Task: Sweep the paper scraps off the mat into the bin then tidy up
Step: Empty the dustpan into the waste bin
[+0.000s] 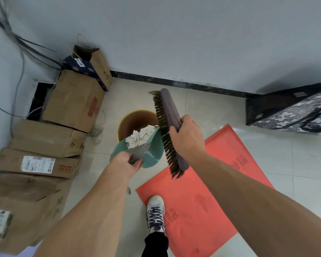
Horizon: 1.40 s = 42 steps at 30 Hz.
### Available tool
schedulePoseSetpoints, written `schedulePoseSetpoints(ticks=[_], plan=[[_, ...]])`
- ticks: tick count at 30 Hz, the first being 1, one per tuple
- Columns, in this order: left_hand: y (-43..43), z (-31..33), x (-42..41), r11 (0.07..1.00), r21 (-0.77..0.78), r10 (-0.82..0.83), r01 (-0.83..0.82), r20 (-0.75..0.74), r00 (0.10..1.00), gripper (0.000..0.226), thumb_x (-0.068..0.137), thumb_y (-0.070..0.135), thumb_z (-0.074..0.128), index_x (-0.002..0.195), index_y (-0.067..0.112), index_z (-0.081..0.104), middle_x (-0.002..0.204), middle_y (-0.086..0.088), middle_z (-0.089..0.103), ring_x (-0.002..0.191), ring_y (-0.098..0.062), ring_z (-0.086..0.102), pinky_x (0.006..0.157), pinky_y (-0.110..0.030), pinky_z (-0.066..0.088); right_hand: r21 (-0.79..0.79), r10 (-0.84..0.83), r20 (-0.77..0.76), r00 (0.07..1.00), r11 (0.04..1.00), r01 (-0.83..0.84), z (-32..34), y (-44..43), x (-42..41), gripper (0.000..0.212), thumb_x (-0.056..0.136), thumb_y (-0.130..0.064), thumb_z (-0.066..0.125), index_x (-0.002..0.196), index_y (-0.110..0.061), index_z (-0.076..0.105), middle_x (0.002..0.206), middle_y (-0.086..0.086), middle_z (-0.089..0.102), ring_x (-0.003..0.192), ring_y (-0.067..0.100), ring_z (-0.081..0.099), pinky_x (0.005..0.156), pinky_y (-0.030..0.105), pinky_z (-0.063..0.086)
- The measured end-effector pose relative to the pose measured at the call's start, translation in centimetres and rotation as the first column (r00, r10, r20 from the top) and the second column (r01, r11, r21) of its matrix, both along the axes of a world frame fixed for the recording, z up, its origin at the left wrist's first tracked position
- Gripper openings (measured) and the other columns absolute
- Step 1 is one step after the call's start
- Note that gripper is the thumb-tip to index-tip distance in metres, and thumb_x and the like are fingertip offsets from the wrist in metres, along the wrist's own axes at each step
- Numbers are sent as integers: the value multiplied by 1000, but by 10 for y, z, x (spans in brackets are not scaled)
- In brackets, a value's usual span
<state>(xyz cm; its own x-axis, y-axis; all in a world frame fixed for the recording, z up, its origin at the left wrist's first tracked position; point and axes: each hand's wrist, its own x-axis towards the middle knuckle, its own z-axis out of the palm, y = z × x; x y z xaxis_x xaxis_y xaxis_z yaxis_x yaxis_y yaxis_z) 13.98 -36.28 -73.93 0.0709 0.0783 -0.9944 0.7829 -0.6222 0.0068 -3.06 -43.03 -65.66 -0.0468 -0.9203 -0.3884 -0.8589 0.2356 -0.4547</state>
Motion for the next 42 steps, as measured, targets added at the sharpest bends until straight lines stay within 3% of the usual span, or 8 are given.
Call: schedulePoseSetpoints(ticks=[2,7,13,22,26,31,36,42], plan=[[-3,-1,3,1000,9,17,-17,-6,1000,30,97,4,50,127,1,50,136,-14,47,126,-43,43,73,-39,54,1,8,0,1000,1000,-8,-3,-3,3,20,93,-34,50,99,-17,42,91,3,53,75,23,54,63,38,46],[-5,-5,9,1000,15,11,-11,-10,1000,36,96,3,51,132,3,48,136,-13,48,126,-43,44,67,-38,53,11,9,-10,1000,1000,-9,-7,-7,5,20,92,-34,51,99,-17,42,89,2,52,74,22,53,62,38,47],[-5,-10,17,1000,4,14,-14,-16,1000,34,95,3,51,130,3,48,140,-11,45,129,-42,41,82,-34,51,-10,13,-36,999,1000,-13,-10,-12,-4,19,91,-34,51,97,-18,43,86,0,51,72,22,52,61,36,41],[-16,-2,12,998,9,56,-56,-82,995,33,100,7,46,132,3,47,139,-12,44,129,-39,41,82,-31,51,-20,-17,-21,1000,1000,17,-16,-16,-6,19,91,-34,52,98,-19,43,88,0,52,73,20,50,60,32,36],[-16,-10,11,999,5,45,-45,-59,997,33,98,5,49,131,3,48,135,-14,46,125,-43,43,56,-35,55,-26,-29,-17,999,999,29,-17,-19,-13,19,91,-34,53,98,-20,42,90,1,52,75,22,50,61,33,35],[-18,-23,7,999,-27,40,-39,11,999,40,94,0,52,134,4,46,133,-16,47,125,-44,43,65,-35,54,-14,-31,-30,999,999,31,-21,-20,-19,19,90,-35,52,96,-20,42,88,0,52,74,22,50,61,33,35],[-15,-27,10,996,-92,-2,6,40,999,42,91,-1,54,132,8,46,125,-15,50,123,-41,47,48,-34,54,-13,-9,-33,999,1000,8,-23,-22,-23,18,91,-34,52,96,-18,43,88,1,52,73,23,51,62,34,38],[-3,-31,13,973,-168,-142,156,92,986,18,94,4,50,111,4,50,129,-16,56,111,-28,58,74,-32,56,2,0,-40,999,1000,0,-23,-22,-22,18,90,-32,50,97,-19,41,92,3,51,77,26,48,65,35,36]])
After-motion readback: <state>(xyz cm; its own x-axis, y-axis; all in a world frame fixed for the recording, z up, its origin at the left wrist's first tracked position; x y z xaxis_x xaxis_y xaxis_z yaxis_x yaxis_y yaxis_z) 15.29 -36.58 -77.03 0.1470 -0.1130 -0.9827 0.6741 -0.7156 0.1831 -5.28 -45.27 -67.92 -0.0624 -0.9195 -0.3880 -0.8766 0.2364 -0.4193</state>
